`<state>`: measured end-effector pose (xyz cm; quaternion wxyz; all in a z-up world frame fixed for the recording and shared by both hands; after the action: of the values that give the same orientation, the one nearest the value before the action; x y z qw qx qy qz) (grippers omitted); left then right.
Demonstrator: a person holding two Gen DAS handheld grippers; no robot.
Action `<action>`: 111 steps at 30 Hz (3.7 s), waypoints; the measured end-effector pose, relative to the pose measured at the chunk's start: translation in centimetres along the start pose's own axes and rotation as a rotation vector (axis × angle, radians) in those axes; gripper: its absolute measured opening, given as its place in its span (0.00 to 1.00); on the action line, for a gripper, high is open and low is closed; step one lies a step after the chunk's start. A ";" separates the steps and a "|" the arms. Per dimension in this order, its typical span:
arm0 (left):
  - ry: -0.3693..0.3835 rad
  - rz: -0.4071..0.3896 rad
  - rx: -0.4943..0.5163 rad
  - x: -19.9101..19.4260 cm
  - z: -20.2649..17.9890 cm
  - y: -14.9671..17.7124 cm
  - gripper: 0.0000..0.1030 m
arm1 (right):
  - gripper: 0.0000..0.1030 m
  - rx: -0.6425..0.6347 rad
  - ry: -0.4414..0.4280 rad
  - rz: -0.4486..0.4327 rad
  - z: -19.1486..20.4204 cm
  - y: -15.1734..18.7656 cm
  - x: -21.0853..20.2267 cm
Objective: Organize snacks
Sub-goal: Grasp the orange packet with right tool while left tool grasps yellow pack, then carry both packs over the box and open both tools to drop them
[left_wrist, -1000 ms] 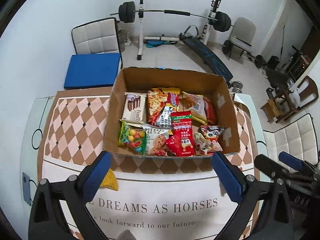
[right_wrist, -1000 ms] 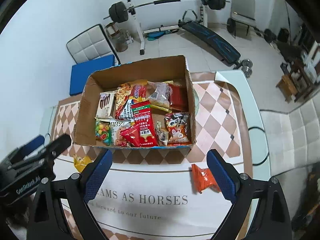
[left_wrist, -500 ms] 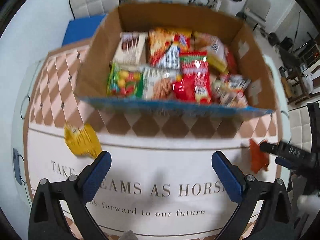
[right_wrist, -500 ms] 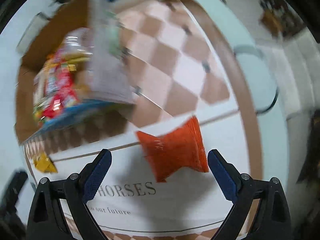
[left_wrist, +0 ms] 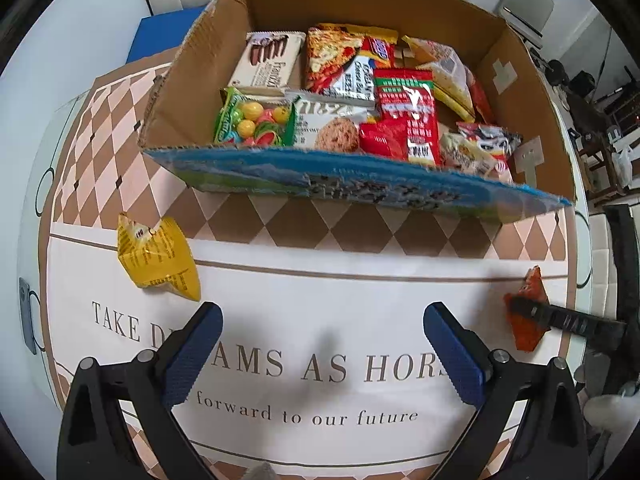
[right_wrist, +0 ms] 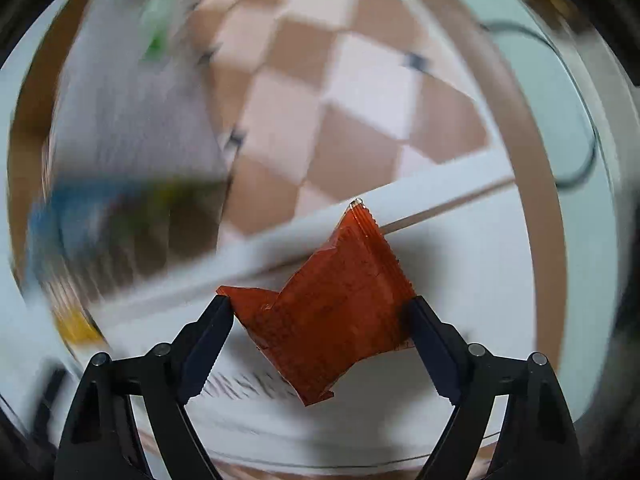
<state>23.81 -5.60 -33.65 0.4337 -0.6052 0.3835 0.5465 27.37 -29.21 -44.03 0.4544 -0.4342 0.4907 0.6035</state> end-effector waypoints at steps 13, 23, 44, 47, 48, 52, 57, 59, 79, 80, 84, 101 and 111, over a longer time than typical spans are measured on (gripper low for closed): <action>0.021 0.030 0.002 0.7 -0.9 1.3 1.00 | 0.93 0.370 -0.226 -0.091 -2.8 3.4 -1.0; 0.006 0.013 -0.058 0.6 2.0 0.6 1.00 | 0.80 0.431 -0.183 -0.052 -2.6 2.7 1.1; 0.018 0.108 -0.337 5.4 17.4 -4.3 1.00 | 0.85 -0.284 -0.029 0.072 15.6 -1.4 2.6; 0.021 0.150 -0.301 7.1 16.9 -4.6 1.00 | 0.92 -0.267 -0.057 0.065 16.1 -2.0 1.8; 0.018 0.164 -0.287 7.5 16.7 -4.6 1.00 | 0.92 -0.258 -0.065 0.064 16.2 -2.3 1.5; 0.016 0.192 -0.245 8.8 16.1 -4.5 0.78 | 0.92 -0.239 -0.079 0.062 15.1 -2.0 0.5; 0.026 0.183 -0.225 8.4 15.7 -3.5 0.56 | 0.92 -0.184 -0.108 0.054 15.8 -1.5 0.5; 0.033 0.184 -0.215 8.0 15.1 -2.3 0.56 | 0.92 -0.149 -0.111 0.055 14.9 -1.5 0.4; 0.059 0.242 -0.118 8.0 7.3 5.0 0.56 | 0.75 -0.032 -0.148 0.119 11.1 0.3 0.4; 0.057 0.242 -0.115 8.2 6.6 4.7 0.56 | 0.75 -0.113 -0.091 0.119 11.5 0.4 0.1; 0.059 0.235 -0.106 8.5 6.4 4.8 0.56 | 0.75 -0.471 0.152 0.126 13.2 1.5 -0.6; 0.069 0.275 -0.127 9.6 7.5 3.9 0.59 | 0.87 0.295 -0.350 0.162 5.9 2.0 -1.3; 0.058 0.285 -0.136 10.8 7.8 3.1 0.59 | 0.83 0.442 -0.444 0.151 5.8 2.4 0.7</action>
<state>19.49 0.84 -44.90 0.2985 -0.5882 0.4401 0.6094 24.42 -23.67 -43.44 0.5877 -0.1448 0.5296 0.5943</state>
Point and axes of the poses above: each gripper's, at about its wrist camera, not at the fingertips, and x roughly the way its jaws point, z to its left, y to its underside, the point moved 7 cm from there along x, roughly the way its jaws point, and after that the axes turned 10 degrees about -x, right-handed, at the moved point
